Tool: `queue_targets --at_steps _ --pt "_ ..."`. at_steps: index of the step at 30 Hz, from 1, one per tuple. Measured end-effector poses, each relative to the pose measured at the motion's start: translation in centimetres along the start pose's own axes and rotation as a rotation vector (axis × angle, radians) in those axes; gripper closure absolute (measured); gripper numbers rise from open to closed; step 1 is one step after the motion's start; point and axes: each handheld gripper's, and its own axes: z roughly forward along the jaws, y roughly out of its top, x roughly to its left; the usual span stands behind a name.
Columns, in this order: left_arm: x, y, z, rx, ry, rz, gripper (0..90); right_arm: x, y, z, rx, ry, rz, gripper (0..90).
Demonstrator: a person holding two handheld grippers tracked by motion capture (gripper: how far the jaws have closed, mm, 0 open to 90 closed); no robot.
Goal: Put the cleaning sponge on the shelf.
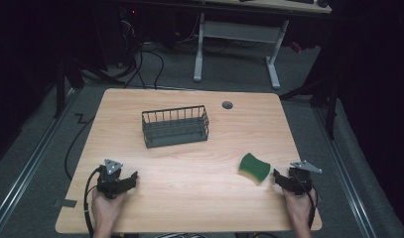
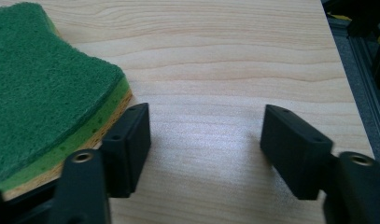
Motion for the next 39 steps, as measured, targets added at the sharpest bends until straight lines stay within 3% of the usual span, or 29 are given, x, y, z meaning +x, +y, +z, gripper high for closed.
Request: queue_targets --at_steps 6,9,13,18,23,28,33,36,39 --pt "0.1 -0.1 -0.1 -0.009 0.001 -0.029 31.4 0.0 -0.2 -0.3 -0.009 -0.008 -0.001 46.3" --pt "0.2 -0.1 -0.2 -0.013 0.001 -0.040 33.4 -0.1 -0.4 -0.6 -0.023 0.016 0.012 52.1" --pt "0.4 0.1 -0.5 -0.008 -0.025 -0.061 38.8 -0.2 -0.5 -1.3 -0.090 0.086 0.011 57.1" --pt "0.3 0.5 -0.9 -0.021 -0.030 -0.048 42.8 0.2 -0.1 -2.2 -0.135 0.121 -0.006 58.5" --pt "0.2 1.3 -1.3 -0.034 -0.068 -0.038 48.0 1.4 1.3 -3.0 -0.164 0.162 -0.051 59.9" --pt "0.2 2.4 -1.4 -0.022 -0.069 -0.059 48.0 2.2 2.3 -3.1 -0.145 0.196 -0.078 66.0" --pt "0.0 3.8 -1.5 -0.028 -0.097 -0.066 48.3 4.0 3.9 -2.8 -0.128 0.263 -0.115 68.0" --pt "-0.2 4.7 -1.8 -0.031 -0.110 -0.057 48.5 5.4 4.3 -2.6 -0.109 0.280 -0.169 68.4" --pt "-0.2 5.1 -2.0 -0.040 -0.125 -0.062 48.1 6.5 4.8 -2.5 -0.103 0.309 -0.183 68.8"
